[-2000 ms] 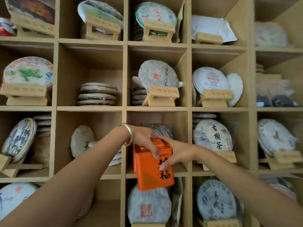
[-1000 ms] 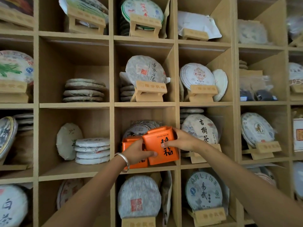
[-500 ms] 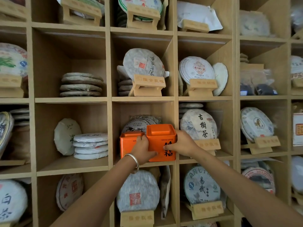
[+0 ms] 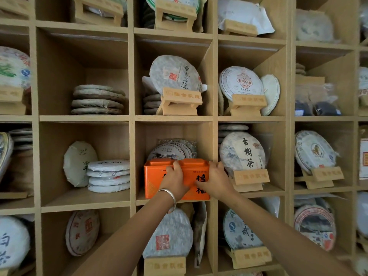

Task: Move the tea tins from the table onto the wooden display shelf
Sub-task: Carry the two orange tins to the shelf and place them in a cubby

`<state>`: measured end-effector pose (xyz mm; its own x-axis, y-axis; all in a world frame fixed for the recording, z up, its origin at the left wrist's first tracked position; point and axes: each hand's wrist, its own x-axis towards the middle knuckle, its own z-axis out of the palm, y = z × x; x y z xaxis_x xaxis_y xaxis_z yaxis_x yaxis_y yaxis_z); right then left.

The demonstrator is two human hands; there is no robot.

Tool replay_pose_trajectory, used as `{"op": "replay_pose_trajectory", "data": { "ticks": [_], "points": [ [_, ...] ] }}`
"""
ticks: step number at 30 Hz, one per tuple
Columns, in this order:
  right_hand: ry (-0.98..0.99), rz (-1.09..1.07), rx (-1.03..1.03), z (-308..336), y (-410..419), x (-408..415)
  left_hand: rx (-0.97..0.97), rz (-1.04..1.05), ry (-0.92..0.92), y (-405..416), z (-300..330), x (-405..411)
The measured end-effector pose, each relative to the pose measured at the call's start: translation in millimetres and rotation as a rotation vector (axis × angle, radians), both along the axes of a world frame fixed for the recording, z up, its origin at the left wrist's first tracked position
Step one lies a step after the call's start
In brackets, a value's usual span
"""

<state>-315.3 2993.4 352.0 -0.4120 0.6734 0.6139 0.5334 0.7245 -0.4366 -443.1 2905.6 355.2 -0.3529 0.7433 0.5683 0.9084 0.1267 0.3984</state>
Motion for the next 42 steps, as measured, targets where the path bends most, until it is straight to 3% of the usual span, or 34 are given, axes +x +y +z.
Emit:
{"op": "replay_pose_trajectory", "data": {
  "ticks": [5, 10, 15, 30, 42],
  "points": [
    [0.005, -0.070, 0.132, -2, 0, -2, -0.101, 0.059, 0.136, 0, 8, -1],
    [-0.041, -0.051, 0.204, -3, 1, 0, 0.016, 0.251, 0.415, 3, 6, -6],
    [-0.051, -0.026, 0.193, -2, 5, -1, 0.014, 0.219, 0.567, 13, 6, -21],
    [-0.213, -0.120, 0.202, 11, 6, -5, -0.064, 0.138, 0.515, 21, 8, -25],
    [-0.236, -0.114, 0.174, 15, 5, -2, -0.069, 0.135, 0.534, 20, 10, -24]
  ]
}}
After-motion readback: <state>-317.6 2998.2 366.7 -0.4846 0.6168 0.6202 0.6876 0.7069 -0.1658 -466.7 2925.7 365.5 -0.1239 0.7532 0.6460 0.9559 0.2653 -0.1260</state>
